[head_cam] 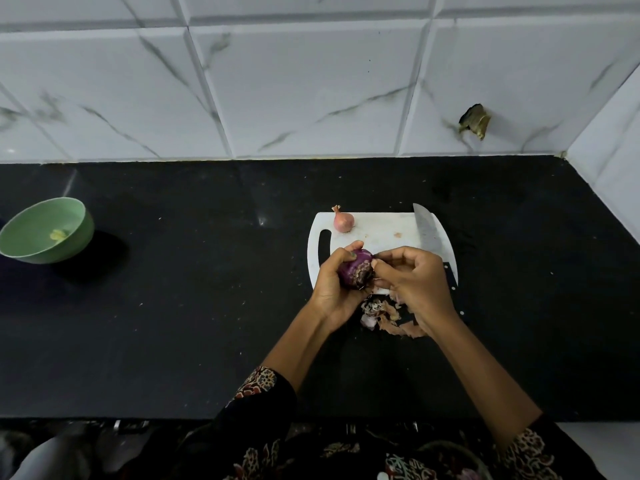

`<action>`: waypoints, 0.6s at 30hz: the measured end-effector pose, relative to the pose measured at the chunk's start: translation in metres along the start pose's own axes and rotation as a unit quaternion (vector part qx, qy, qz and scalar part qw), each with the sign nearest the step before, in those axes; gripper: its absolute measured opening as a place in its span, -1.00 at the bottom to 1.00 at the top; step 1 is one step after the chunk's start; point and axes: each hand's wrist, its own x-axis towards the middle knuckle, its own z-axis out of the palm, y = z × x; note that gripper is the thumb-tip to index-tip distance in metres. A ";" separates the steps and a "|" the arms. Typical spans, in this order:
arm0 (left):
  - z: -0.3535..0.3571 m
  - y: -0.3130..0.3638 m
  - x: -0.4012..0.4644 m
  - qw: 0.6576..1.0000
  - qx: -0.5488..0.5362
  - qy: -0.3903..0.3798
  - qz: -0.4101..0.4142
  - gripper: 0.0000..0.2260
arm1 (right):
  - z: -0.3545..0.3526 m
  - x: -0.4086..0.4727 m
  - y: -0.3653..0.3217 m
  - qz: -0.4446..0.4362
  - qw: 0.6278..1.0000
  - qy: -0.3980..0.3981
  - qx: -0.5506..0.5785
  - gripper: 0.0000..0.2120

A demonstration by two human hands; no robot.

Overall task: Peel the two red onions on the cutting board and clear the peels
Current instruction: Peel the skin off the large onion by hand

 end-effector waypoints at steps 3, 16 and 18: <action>0.000 -0.001 -0.001 1.000 -0.005 0.006 -0.005 -0.78 | 0.000 0.000 0.002 0.004 1.000 0.012 0.011 -0.94; -0.002 -0.005 0.007 0.999 0.043 0.000 0.033 -0.87 | 0.016 -0.009 0.012 -0.035 0.994 0.100 -0.013 -0.93; -0.002 -0.005 0.007 0.998 0.041 0.007 0.035 -0.85 | 0.017 -0.010 0.011 -0.048 0.992 0.107 -0.036 -0.94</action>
